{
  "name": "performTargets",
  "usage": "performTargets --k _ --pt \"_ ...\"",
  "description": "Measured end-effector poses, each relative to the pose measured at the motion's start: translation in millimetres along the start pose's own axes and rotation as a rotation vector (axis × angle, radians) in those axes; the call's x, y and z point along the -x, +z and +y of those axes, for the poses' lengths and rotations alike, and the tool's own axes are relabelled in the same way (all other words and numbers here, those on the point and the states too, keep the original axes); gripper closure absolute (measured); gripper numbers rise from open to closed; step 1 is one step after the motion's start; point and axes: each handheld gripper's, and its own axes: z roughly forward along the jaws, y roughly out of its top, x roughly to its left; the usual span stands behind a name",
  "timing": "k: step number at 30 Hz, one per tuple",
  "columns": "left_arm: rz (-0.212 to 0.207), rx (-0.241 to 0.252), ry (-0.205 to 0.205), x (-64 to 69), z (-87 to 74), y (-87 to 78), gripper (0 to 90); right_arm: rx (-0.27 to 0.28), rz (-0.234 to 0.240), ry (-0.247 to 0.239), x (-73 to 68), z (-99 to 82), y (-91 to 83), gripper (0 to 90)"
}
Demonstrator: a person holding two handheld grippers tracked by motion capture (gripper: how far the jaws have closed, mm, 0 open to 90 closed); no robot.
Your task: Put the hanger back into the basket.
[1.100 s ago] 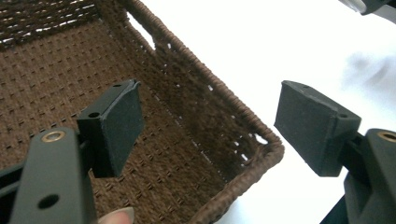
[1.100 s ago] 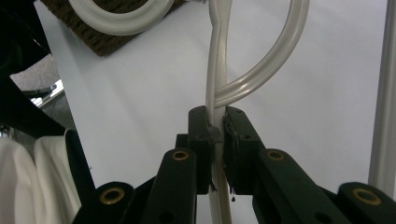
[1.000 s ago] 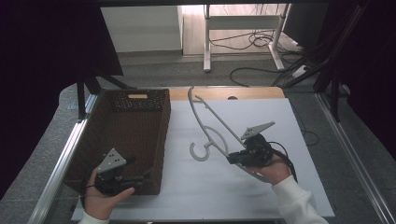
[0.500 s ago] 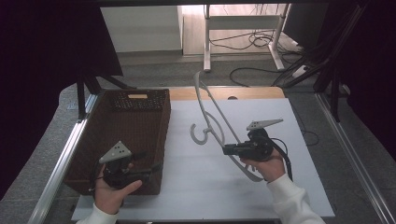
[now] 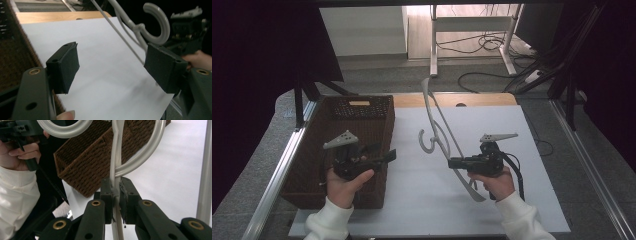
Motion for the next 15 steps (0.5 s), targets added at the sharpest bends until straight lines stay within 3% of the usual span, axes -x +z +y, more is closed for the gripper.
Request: performTargets --k 8,11,15 --pt "-0.082 -0.008 -0.058 5.1 25.0 32.3 27.0 0.075 0.029 0.041 1.9 -7.3 -0.2 81.8" --pt "-0.094 -0.009 -0.096 1.2 27.4 42.8 27.4 0.087 0.029 0.042 1.8 -9.5 -0.1 81.8" --pt "-0.115 -0.009 -0.144 -3.1 25.1 54.7 28.0 0.114 0.063 0.069 3.6 -12.0 -1.1 81.8"
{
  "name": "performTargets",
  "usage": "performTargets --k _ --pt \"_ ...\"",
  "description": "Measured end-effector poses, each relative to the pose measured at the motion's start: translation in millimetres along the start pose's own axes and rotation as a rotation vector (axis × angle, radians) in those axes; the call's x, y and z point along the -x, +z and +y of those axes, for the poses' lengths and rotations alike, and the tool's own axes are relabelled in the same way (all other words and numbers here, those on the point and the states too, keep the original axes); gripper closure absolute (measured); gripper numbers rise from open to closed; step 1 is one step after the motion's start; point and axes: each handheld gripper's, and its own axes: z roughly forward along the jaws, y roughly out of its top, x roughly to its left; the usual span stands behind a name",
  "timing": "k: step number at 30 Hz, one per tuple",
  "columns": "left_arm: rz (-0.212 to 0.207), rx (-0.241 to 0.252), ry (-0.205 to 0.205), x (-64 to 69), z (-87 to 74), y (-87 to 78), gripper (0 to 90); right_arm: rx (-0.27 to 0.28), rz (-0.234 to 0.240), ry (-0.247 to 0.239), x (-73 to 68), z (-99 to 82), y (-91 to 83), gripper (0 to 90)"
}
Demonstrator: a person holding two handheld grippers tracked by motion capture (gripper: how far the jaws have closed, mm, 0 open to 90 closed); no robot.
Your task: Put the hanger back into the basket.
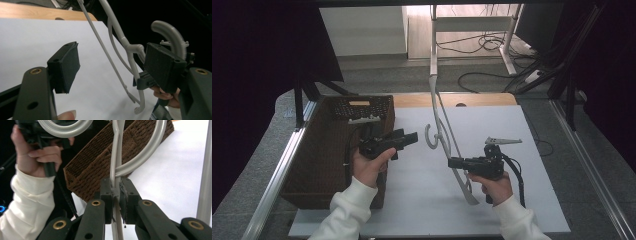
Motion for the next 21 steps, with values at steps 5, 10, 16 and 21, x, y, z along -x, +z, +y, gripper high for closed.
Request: performTargets --k 5,10,16,21 --pt "-0.016 0.005 -0.043 -5.1 2.2 10.7 28.3 0.004 0.0 0.006 0.0 -1.5 0.2 81.8" --pt "-0.031 0.0 -0.07 -7.9 -6.3 15.2 28.6 0.034 -0.003 0.014 -0.3 -2.2 -2.1 81.8" --pt "-0.061 -0.046 -0.066 -4.8 -20.1 27.0 29.1 0.063 -0.01 0.028 2.5 -2.9 -2.2 81.8" --pt "-0.122 -0.082 -0.072 -0.5 -28.4 38.8 29.2 0.069 -0.014 0.034 2.8 -4.2 0.3 81.8"
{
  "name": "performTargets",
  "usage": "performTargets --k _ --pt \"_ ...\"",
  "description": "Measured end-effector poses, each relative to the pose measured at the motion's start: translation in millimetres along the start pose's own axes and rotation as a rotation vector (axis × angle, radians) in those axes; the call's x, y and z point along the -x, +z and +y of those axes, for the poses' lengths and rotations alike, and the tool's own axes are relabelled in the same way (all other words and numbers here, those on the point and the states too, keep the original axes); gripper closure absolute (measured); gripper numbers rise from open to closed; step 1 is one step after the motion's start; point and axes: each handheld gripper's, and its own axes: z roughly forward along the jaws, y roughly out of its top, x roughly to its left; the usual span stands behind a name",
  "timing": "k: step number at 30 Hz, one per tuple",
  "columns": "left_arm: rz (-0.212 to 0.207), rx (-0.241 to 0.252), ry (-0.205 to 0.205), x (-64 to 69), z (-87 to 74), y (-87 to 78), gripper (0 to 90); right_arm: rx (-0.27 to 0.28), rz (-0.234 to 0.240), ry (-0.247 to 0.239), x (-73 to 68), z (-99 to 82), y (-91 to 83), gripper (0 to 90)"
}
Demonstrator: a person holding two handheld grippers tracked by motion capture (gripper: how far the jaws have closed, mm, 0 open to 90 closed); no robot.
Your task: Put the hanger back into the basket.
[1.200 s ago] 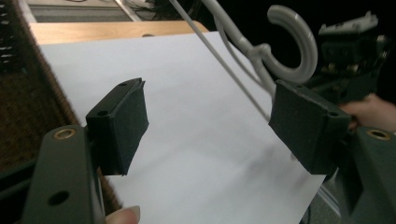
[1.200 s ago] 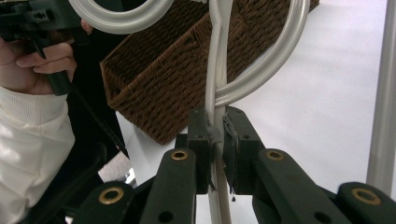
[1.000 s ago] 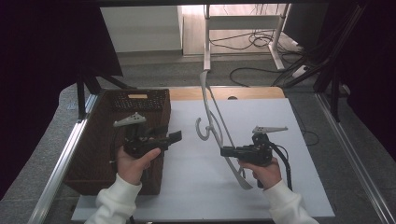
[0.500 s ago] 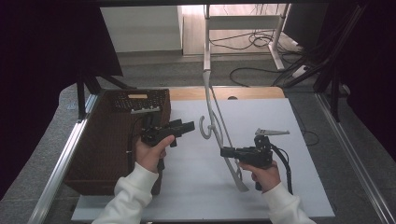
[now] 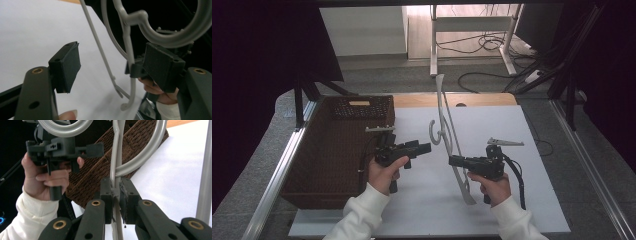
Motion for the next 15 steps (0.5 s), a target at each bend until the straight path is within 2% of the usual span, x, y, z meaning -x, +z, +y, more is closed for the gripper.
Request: performTargets --k 3,7,11,15 --pt "-0.045 -0.012 -0.03 -1.3 -4.1 9.4 29.7 0.01 -0.001 0.001 -0.2 -0.9 1.7 81.8" --pt "-0.074 -0.003 -0.047 -3.3 -6.1 18.3 32.8 0.016 0.001 -0.001 -0.6 -3.2 4.2 81.7" --pt "-0.108 0.014 -0.044 -5.1 -7.4 24.8 37.8 0.012 -0.001 -0.008 -1.2 -7.7 9.4 81.8" --pt "-0.124 0.038 -0.034 -6.6 -9.3 28.6 41.2 0.008 0.004 -0.004 -2.1 -10.5 13.6 81.7"
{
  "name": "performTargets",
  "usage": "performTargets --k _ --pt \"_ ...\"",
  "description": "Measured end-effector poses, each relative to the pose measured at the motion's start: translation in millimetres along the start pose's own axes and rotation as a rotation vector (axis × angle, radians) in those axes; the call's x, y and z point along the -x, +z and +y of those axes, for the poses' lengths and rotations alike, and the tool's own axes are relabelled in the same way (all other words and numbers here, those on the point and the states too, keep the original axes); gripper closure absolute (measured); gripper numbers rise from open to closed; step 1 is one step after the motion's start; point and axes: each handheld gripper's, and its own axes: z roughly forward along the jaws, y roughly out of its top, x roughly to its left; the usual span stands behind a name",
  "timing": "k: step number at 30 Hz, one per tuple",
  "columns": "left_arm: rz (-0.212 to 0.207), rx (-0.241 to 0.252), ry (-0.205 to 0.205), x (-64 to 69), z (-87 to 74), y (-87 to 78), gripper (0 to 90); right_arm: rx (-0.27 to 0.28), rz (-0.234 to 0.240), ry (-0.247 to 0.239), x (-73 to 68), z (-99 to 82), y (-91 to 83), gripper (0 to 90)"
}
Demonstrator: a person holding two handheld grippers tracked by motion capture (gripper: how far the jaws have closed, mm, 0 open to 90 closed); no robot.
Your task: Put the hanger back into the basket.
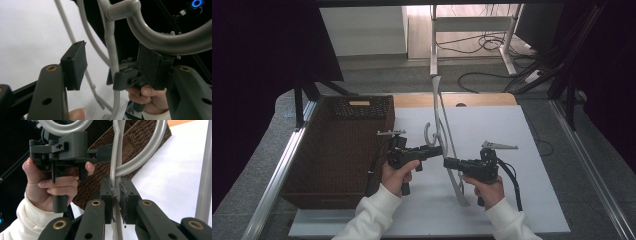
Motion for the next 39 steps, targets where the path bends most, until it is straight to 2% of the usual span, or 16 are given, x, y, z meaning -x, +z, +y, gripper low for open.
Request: performTargets --k 2,7,10,11,12,13,18,21,29,31,33,39 --pt "-0.008 0.005 0.008 -0.3 -0.7 1.8 41.9 0.003 0.007 -0.007 -0.5 -0.5 1.2 81.7" --pt "0.005 0.025 0.015 -0.5 -2.1 7.2 42.9 0.004 0.012 -0.004 -3.4 -1.1 3.2 81.7" --pt "0.01 0.033 0.02 -0.3 -2.8 9.4 47.2 0.001 0.016 -0.012 -4.1 -2.0 5.1 81.7" --pt "0.011 0.038 0.016 -0.4 -2.8 9.8 50.0 0.002 0.019 -0.014 -4.1 -2.4 6.2 81.7" --pt "0.011 0.044 0.011 -0.4 -2.7 10.2 56.4 -0.003 0.022 -0.013 -4.6 -3.4 7.9 81.7" --pt "0.014 0.047 0.01 -0.6 -2.6 10.5 56.4 -0.003 0.022 -0.013 -4.6 -3.4 7.9 81.7" --pt "0.014 0.069 0.0 -0.2 -2.1 9.4 76.3 -0.01 0.042 -0.007 -4.5 -4.3 11.0 81.4" --pt "-0.013 0.074 -0.014 -1.5 -1.3 8.7 79.8 -0.004 0.043 -0.02 -5.6 -3.9 10.9 81.4" --pt "-0.069 0.074 -0.037 0.9 2.5 6.9 81.8 0.004 0.073 -0.05 -9.2 -2.2 10.5 78.8" --pt "-0.083 0.083 -0.048 1.3 4.8 4.4 81.8 0.004 0.077 -0.058 -11.0 -1.1 8.9 75.5" --pt "-0.097 0.088 -0.056 1.3 7.3 1.2 81.9 0.009 0.073 -0.066 -11.7 -0.3 7.0 68.4" --pt "-0.095 0.087 -0.059 2.5 12.6 -6.4 81.9 0.027 0.053 -0.097 -16.3 2.9 -4.7 51.2"
